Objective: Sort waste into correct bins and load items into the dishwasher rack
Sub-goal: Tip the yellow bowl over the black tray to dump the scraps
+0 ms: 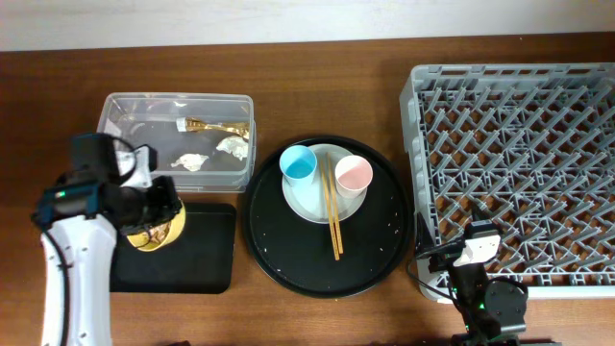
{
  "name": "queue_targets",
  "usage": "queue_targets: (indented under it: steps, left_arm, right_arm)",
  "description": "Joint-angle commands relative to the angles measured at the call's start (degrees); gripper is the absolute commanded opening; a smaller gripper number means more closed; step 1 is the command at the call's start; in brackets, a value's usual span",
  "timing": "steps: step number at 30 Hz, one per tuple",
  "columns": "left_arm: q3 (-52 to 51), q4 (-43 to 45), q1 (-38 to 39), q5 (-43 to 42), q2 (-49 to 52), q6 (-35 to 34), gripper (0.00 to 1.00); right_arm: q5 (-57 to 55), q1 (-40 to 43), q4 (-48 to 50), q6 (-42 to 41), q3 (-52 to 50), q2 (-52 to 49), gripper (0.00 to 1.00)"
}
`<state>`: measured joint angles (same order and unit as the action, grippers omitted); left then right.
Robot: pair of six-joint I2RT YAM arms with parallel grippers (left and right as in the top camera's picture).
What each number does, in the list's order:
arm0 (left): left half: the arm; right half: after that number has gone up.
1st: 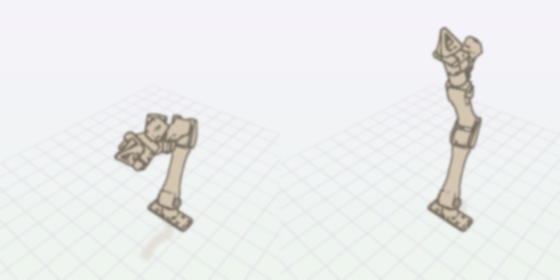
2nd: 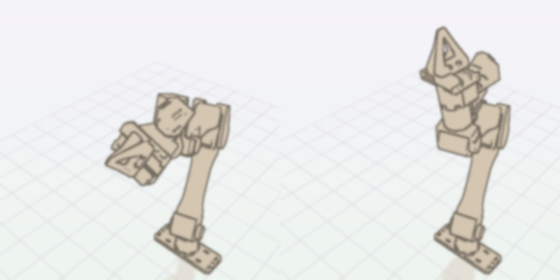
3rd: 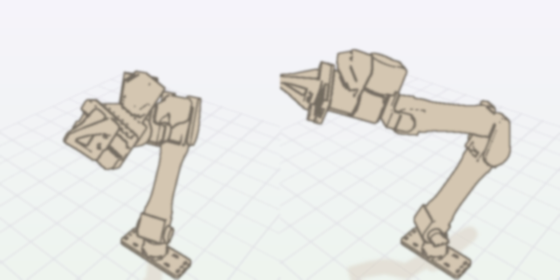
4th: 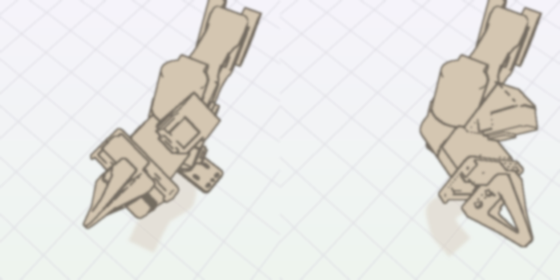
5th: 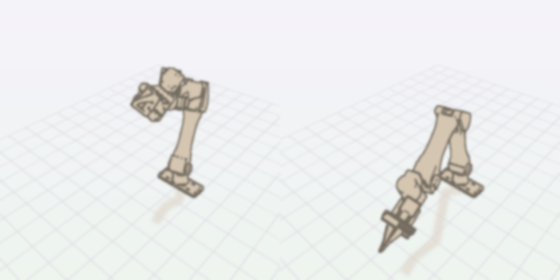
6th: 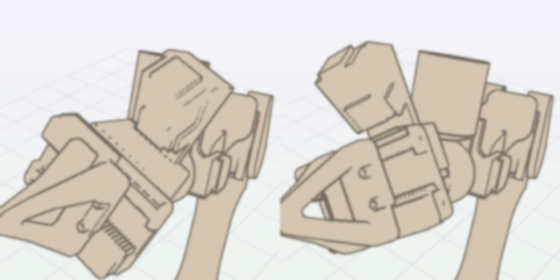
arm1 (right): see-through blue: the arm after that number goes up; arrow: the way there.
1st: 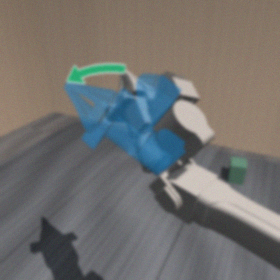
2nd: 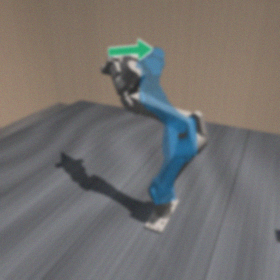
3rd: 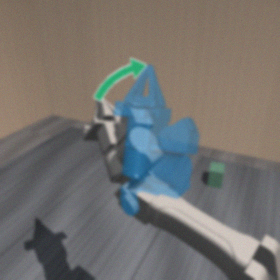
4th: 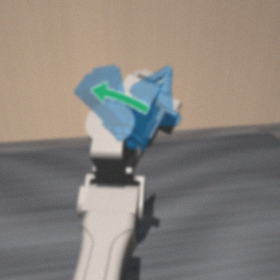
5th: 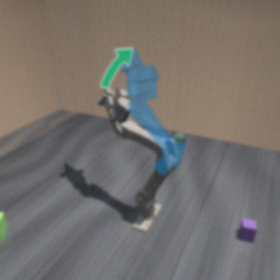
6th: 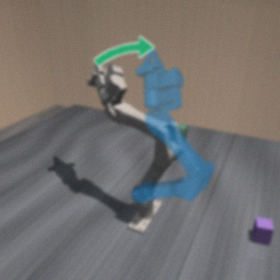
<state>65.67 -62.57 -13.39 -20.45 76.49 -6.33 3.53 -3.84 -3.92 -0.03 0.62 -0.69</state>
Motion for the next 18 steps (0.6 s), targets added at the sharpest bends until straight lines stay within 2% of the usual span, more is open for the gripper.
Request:
queue_targets:
  steps: [1,5,9,12,18]
  left_arm:
    - [-3.7,2.0,-6.1,-11.8,-1.1,6.2,0.01]
    - [-9.0,7.5,-10.8,-18.4,-1.1,7.8,0.00]
    - [-15.5,12.5,-16.9,-32.9,-1.1,13.7,0.00]
    - [-17.8,12.8,-21.7,-40.5,-1.1,17.0,0.00]
    - [-20.0,12.8,-28.7,-48.9,-1.1,20.0,0.00]
  right_arm:
    - [0.5,-0.2,-0.2,-0.2,-0.3,0.3,0.98]
    - [0.5,-0.2,-0.2,-0.2,-0.3,0.3,0.98]
    - [0.5,-0.2,-0.2,-0.2,-0.3,0.3,0.98]
    - [0.5,-0.2,-0.2,-0.2,-0.3,0.3,0.98]
    - [0.5,-0.2,-0.2,-0.2,-0.3,0.3,0.99]
